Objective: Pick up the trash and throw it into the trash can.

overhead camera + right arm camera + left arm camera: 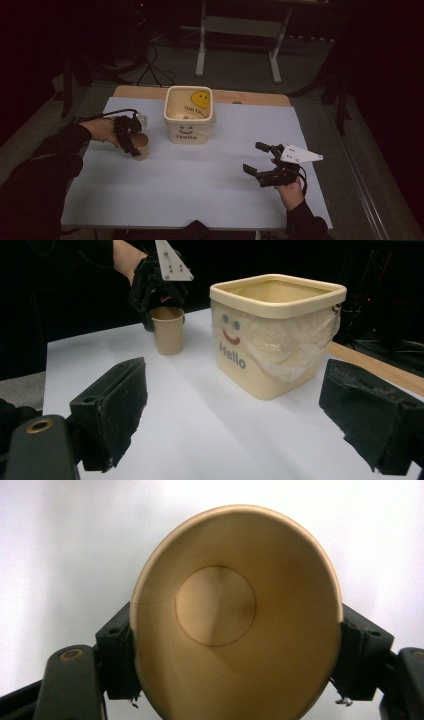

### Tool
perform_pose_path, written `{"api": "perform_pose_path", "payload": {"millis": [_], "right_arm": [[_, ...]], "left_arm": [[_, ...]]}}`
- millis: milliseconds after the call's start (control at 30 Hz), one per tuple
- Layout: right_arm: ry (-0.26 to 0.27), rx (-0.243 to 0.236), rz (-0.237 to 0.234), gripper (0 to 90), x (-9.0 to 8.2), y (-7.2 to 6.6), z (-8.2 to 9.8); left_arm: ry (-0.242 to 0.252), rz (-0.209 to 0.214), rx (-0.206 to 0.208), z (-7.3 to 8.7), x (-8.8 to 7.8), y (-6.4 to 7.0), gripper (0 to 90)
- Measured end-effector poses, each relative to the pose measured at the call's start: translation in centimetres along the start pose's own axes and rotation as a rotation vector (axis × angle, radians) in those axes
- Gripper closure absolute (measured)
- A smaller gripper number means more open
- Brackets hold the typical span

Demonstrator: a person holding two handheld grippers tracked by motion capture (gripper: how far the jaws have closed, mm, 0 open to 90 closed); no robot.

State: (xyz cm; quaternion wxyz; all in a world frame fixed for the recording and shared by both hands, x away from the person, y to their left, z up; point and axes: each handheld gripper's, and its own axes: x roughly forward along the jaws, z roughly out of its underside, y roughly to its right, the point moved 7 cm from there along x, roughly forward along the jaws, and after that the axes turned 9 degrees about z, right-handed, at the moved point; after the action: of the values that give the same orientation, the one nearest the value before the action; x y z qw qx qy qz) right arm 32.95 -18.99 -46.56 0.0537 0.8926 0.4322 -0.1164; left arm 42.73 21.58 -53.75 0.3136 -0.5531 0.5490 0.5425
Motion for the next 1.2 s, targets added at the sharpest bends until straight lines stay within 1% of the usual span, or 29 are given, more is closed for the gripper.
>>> {"api": "perform_pose_path", "payload": {"millis": [67,100,200,267,333,367,400,433,467,567,633,667,733,833,867,900,933,967,1000,1033,1067,1200], "right_arm": [[0.001,-0.001,0.000,11.6,0.0,0.0,0.0],[0.000,0.000,0.001,11.6,0.0,0.0,0.0],[0.000,0.002,0.002,11.6,0.0,0.0,0.0],[0.001,0.000,0.001,11.6,0.0,0.0,0.0],[0.000,-0.003,0.002,11.6,0.1,0.0,0.0],[0.000,-0.003,0.002,11.6,0.1,0.0,0.0],[0.000,-0.002,0.003,11.6,0.1,0.0,0.0],[0.001,0.001,0.002,11.6,0.1,0.0,0.0],[0.001,-0.001,0.003,11.6,0.1,0.0,-0.1],[0.002,0.000,0.002,11.6,0.1,0.0,-0.1],[0.002,0.000,0.003,11.6,0.1,0.0,-0.1],[0.002,-0.001,0.003,11.6,0.1,0.0,-0.1],[0.003,0.000,0.003,11.6,0.1,0.0,-0.1],[0.002,0.000,0.003,11.6,0.1,0.0,-0.1],[0.000,0.000,0.003,11.6,0.1,0.0,-0.1],[0.000,0.000,0.003,11.6,0.1,0.0,-0.1],[0.002,0.000,0.003,11.6,0.1,0.0,-0.1],[0.002,0.000,0.003,11.6,0.1,0.0,-0.1],[0.002,-0.001,0.003,11.6,0.1,0.0,-0.1],[0.001,0.000,0.002,11.6,0.1,0.0,-0.1],[0.001,0.000,0.002,11.6,0.1,0.0,-0.1],[0.000,0.000,0.002,11.6,0.1,0.0,-0.1]], "left_arm": [[0.005,-0.001,0.003,-0.1,-0.2,0.0,25.8],[0.022,0.015,0.006,-0.2,-0.6,0.2,26.4],[0.032,0.015,0.013,-0.4,-1.0,0.3,26.9],[0.055,0.002,0.027,-0.6,-1.9,0.5,26.9],[0.077,0.008,0.032,-0.9,-2.5,0.7,26.9],[0.077,0.008,0.032,-0.9,-2.5,0.7,26.9],[0.082,0.016,0.024,-1.0,-2.8,0.8,26.9],[0.089,0.024,0.032,-1.1,-3.0,0.9,26.9],[0.083,0.036,0.036,-1.2,-3.4,1.2,26.9],[0.078,0.036,0.036,-1.3,-3.8,1.3,26.9],[0.080,0.034,0.045,-1.4,-4.2,1.5,26.9],[0.086,0.044,0.040,-1.5,-4.4,1.6,26.9],[0.081,0.044,0.050,-1.7,-4.9,1.9,26.9],[0.082,0.041,0.050,-1.7,-5.1,2.0,27.0],[0.080,0.050,0.049,-1.8,-5.5,2.2,27.0],[0.079,0.043,0.052,-1.9,-5.7,2.3,27.0],[0.082,0.052,0.045,-2.1,-6.2,2.6,27.4],[0.082,0.052,0.045,-2.1,-6.2,2.6,27.4],[0.086,0.048,0.051,-2.3,-6.7,2.8,27.4],[0.086,0.048,0.051,-2.3,-6.7,2.8,27.4],[0.090,0.047,0.059,-2.6,-7.3,3.0,27.4],[0.098,0.054,0.059,-3.0,-8.2,3.4,27.5]]}}
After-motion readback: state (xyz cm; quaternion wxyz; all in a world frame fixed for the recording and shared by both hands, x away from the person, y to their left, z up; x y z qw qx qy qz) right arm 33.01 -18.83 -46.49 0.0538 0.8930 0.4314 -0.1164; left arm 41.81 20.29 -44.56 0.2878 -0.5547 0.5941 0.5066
